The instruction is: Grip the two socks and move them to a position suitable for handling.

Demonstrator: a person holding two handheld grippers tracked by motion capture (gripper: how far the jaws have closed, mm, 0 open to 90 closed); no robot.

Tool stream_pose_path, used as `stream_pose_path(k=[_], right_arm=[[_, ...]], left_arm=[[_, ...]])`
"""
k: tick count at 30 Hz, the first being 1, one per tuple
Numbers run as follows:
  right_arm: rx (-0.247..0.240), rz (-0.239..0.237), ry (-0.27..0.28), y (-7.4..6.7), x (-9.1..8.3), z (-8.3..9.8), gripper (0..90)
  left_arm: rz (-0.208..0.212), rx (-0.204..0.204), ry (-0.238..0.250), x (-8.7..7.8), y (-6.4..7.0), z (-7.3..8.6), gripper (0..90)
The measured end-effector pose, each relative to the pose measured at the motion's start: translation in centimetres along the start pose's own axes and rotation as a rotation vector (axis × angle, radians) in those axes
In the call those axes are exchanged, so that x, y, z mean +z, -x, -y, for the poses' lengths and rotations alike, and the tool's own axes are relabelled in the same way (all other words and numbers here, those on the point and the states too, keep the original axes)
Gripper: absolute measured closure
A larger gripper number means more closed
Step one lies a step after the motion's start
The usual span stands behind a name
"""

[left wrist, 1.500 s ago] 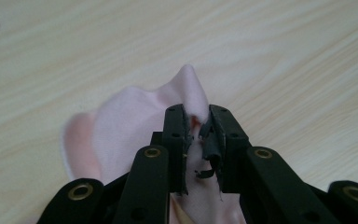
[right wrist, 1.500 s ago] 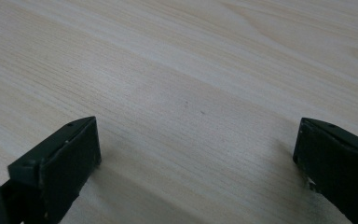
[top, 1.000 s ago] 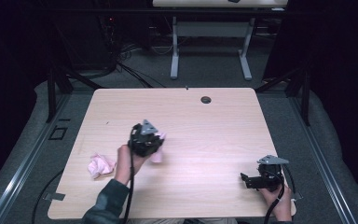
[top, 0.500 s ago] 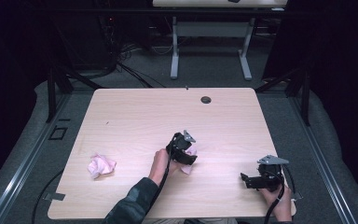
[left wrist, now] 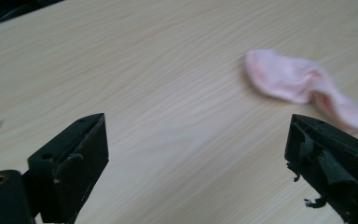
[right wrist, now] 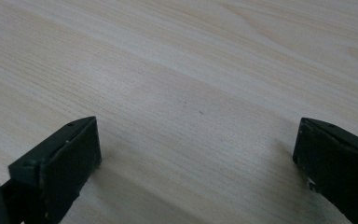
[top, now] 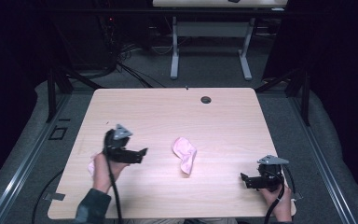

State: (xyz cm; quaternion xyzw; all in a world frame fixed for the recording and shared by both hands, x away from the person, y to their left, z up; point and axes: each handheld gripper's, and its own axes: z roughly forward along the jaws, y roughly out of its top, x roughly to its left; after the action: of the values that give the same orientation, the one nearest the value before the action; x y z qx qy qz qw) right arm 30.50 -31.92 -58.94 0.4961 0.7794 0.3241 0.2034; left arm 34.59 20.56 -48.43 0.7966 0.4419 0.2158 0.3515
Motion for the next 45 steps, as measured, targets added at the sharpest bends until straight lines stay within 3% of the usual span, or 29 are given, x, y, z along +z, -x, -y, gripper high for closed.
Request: stream_pose_path(k=[2,3,4,5,7,9,11,12,15,17,18,19,23,28,29,30,32,33,36,37,38,39,40,41,42,43,45], right_arm=[[0.001,0.001,0.000,0.0,0.0,0.0,0.1],[0.001,0.001,0.001,0.0,0.0,0.0,0.0],[0.001,0.001,0.001,0.0,0.0,0.0,0.0],[0.001,0.001,0.001,0.0,0.0,0.0,0.0],[0.001,0.001,0.000,0.0,0.0,0.0,0.1],[0.001,0.001,0.001,0.0,0.0,0.0,0.1],[0.001,0.001,0.001,0.0,0.0,0.0,0.0],[0.001,0.001,0.001,0.0,0.0,0.0,0.0],[0.001,0.001,0.001,0.0,0.0,0.0,0.1],[0.001,0.000,0.000,0.0,0.0,0.0,0.1],[0.001,0.000,0.000,0.0,0.0,0.0,0.1],[0.003,0.001,0.002,0.0,0.0,0.0,0.1],[0.002,0.001,0.001,0.0,0.0,0.0,0.1],[0.002,0.001,0.001,0.0,0.0,0.0,0.1],[0.003,0.001,0.001,0.0,0.0,0.0,0.1],[0.003,0.001,0.001,0.0,0.0,0.0,0.1],[0.003,0.001,0.001,0.0,0.0,0.0,0.1],[0.003,0.001,0.002,0.0,0.0,0.0,0.1],[0.004,0.002,0.002,0.0,0.0,0.0,0.1],[0.004,0.002,0.003,0.0,0.0,0.0,0.1],[0.004,0.002,0.002,0.0,0.0,0.0,0.1],[0.004,0.002,0.002,0.0,0.0,0.0,0.1],[0.004,0.002,0.002,0.0,0.0,0.0,0.1],[0.004,0.002,0.002,0.0,0.0,0.0,0.1],[0.004,0.002,0.002,0.0,0.0,0.0,0.1],[0.003,0.002,0.002,0.0,0.0,0.0,0.1],[0.003,0.001,0.002,0.0,0.0,0.0,0.1]], left_arm=[[-0.039,-0.065,-0.017,-0.7,-2.3,1.8,5.7],[-0.057,-0.126,-0.037,-1.0,-4.2,3.7,6.1],[-0.057,-0.126,-0.037,-1.0,-4.2,3.7,6.8],[-0.062,-0.173,-0.061,-0.8,-5.7,5.5,9.0],[-0.070,-0.199,-0.093,-0.3,-6.5,6.9,16.9],[-0.071,-0.204,-0.105,0.0,-6.8,7.4,18.9],[-0.065,-0.201,-0.143,0.8,-7.0,8.2,29.5],[-0.077,-0.201,-0.162,1.3,-7.0,8.5,29.5],[-0.077,-0.197,-0.207,2.3,-7.0,9.3,41.9],[-0.091,-0.196,-0.200,2.2,-7.0,9.5,47.0],[-0.091,-0.196,-0.200,2.2,-7.0,9.5,51.4],[-0.126,-0.178,-0.197,2.1,-6.9,9.7,57.9],[-0.154,-0.183,-0.181,2.0,-7.1,9.9,77.0],[-0.146,-0.208,-0.137,1.3,-7.0,10.0,82.5],[-0.122,-0.205,-0.094,0.4,-6.4,9.6,82.9],[-0.122,-0.205,-0.094,0.4,-6.4,9.6,83.0],[-0.095,-0.164,-0.044,-1.0,-4.5,8.2,83.0],[-0.095,-0.164,-0.044,-1.0,-4.5,8.2,83.1],[-0.043,-0.098,0.003,-2.1,-2.2,6.4,83.0],[-0.001,-0.055,0.028,-2.5,-0.4,5.2,82.9],[0.023,-0.032,0.036,-2.6,0.4,4.6,82.9],[0.023,-0.032,0.036,-2.6,0.4,4.6,82.9],[0.045,-0.009,0.039,-2.6,1.3,4.1,82.9],[0.103,0.015,0.043,-2.4,3.1,3.4,82.9],[0.103,0.015,0.043,-2.4,3.1,3.4,82.9],[0.175,0.045,0.032,-1.6,5.0,3.0,82.8],[0.264,0.072,0.005,-0.2,6.9,3.0,82.8]])
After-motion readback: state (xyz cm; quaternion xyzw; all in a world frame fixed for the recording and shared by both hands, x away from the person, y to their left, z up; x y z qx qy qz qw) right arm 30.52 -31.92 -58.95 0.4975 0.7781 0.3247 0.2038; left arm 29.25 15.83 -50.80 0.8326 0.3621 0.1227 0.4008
